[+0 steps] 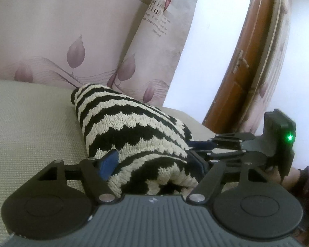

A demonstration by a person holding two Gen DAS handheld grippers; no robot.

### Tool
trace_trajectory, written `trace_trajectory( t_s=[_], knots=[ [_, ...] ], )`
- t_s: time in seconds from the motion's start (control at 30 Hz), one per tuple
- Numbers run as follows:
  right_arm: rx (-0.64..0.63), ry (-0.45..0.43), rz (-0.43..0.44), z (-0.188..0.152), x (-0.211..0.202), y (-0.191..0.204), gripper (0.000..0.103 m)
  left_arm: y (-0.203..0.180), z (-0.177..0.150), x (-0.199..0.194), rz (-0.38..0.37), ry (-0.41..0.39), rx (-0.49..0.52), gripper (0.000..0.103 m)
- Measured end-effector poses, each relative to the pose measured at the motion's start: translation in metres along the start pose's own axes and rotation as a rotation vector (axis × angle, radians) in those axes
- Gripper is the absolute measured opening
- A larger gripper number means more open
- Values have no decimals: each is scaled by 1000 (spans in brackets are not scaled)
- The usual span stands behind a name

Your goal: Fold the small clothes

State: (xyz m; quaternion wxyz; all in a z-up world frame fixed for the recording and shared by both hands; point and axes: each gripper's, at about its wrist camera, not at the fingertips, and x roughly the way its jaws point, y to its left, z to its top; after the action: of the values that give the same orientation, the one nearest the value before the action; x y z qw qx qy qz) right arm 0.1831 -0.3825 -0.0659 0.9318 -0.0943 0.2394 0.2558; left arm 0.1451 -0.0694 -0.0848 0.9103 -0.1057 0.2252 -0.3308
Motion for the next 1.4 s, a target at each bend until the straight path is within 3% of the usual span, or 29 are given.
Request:
trace_trajectory(
  t_s=[0.2, 0.3, 0.43, 0.5, 0.57, 0.6, 0.8, 0.9, 1.0, 1.07, 1.17, 1.27, 1.4],
  knots=[
    [120, -78, 4, 5, -23, -9, 30, -10, -7, -26, 58, -78, 19, 76],
    [93, -123, 13, 3, -47, 1, 30, -9, -13, -43, 29, -97, -22, 74],
    [74, -105, 12, -2, -53, 8, 30, -13, -7, -41, 6, -116, 11, 53],
    [80, -87, 2, -6, -50, 9, 30, -15, -3, -31, 1, -95, 28, 50],
    [110, -32, -26, -16, -41, 7, 29, -17, -8, -17, 18, -17, 57, 34],
    [116, 4, -50, -22, -36, 6, 31, -18, -10, -13, 21, 21, 57, 34],
    [189, 11, -23, -28, -34, -1, 36, -7, -10, -7, 40, 82, 12, 36],
    [284, -24, 7, -33, -40, -13, 39, -9, -10, -10, 41, 75, 19, 39],
    [391, -80, 41, -39, -49, -27, 44, -8, -10, -10, 12, 62, 22, 54],
    [477, -103, 60, -43, -53, -38, 46, -10, -10, -14, -15, 36, 25, 72],
    [536, -121, 57, -47, -57, -45, 53, -14, -11, -20, -11, -3, 44, 80],
    [563, -116, 59, -49, -54, -48, 59, -15, -12, -25, 44, -35, 38, 97],
    [570, -89, 56, -48, -49, -49, 68, -7, -12, -28, 100, -52, -21, 100]
  ],
)
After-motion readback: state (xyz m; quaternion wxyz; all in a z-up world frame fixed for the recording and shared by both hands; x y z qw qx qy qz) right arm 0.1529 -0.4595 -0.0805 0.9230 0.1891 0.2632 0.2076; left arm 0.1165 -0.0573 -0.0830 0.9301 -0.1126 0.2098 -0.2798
